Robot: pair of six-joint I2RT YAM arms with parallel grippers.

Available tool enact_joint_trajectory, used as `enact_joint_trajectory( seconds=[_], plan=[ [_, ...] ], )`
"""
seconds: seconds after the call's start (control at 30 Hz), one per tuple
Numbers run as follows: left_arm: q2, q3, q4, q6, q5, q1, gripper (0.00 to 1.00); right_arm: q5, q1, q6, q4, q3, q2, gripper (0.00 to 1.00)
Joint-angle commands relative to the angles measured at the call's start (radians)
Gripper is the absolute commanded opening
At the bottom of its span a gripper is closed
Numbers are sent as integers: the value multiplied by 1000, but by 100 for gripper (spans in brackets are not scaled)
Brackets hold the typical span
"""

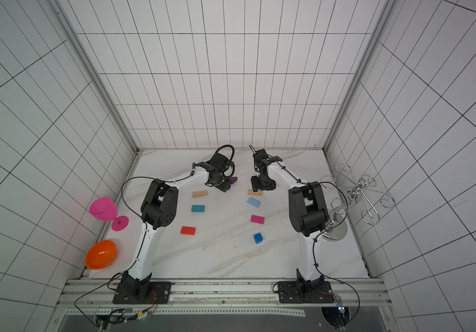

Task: Assemble a heart with building blocks
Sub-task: Assemble the building block at the center of the board.

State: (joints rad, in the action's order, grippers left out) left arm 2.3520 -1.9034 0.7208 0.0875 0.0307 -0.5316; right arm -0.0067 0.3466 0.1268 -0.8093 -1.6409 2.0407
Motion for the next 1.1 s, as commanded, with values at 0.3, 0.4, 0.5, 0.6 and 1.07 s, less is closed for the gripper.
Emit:
enact_joint_trajectory(
  seconds=[0.3,0.4,0.5,0.6,1.07],
  plan=[
    [48,-22,0,25,48,32,37,-19,-4,16,-10,7,21,42],
    [53,-25,1,25,65,29,38,-18,-4,17,-13,2,24,42],
    [56,-27,1,27,68,23,38,-18,-4,17,-14,-2,26,42],
    [61,-28,2,26,67,19,38,-18,-5,17,-14,-4,26,41],
    [73,-42,2,29,71,2,38,-21,-3,20,-14,0,26,41]
  ],
)
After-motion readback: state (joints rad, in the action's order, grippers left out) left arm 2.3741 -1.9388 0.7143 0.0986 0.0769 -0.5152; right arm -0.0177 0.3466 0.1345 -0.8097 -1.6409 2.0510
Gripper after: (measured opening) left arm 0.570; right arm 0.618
